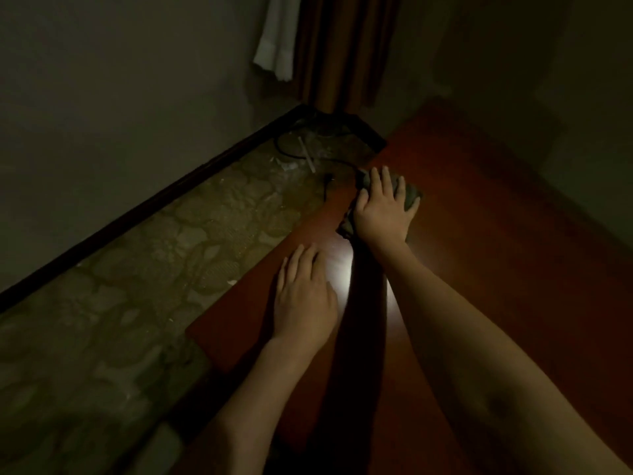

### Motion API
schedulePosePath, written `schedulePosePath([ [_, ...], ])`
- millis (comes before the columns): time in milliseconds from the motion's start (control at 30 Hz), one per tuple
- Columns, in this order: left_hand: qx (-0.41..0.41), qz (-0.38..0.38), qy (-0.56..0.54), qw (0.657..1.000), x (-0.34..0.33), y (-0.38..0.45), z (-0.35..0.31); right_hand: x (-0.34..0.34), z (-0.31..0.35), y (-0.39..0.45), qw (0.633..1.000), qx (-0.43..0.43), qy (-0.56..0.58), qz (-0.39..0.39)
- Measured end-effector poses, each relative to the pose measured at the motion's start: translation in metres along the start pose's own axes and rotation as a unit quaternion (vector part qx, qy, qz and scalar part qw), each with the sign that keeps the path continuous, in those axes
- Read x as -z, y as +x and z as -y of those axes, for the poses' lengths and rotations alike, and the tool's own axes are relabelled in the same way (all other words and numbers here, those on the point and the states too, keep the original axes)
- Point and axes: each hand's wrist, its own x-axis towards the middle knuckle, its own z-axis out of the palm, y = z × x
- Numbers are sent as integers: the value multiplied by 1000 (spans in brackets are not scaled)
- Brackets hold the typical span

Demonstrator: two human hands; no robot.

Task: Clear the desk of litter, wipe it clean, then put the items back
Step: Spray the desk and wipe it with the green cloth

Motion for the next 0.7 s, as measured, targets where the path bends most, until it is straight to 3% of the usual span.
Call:
schedulePosePath([
  [200,2,4,43,999,0,1,1,-9,42,-12,985,161,-41,38],
  [300,36,18,53,998,-7,-4,-8,-10,35,-30,982,181,-29,37],
  [467,37,27,63,997,-25,-32,-46,-4,-24,-59,991,133,4,7],
  [700,-36,92,65,993,-90,-85,-150,28,-193,-129,1000,-4,11,-23],
])
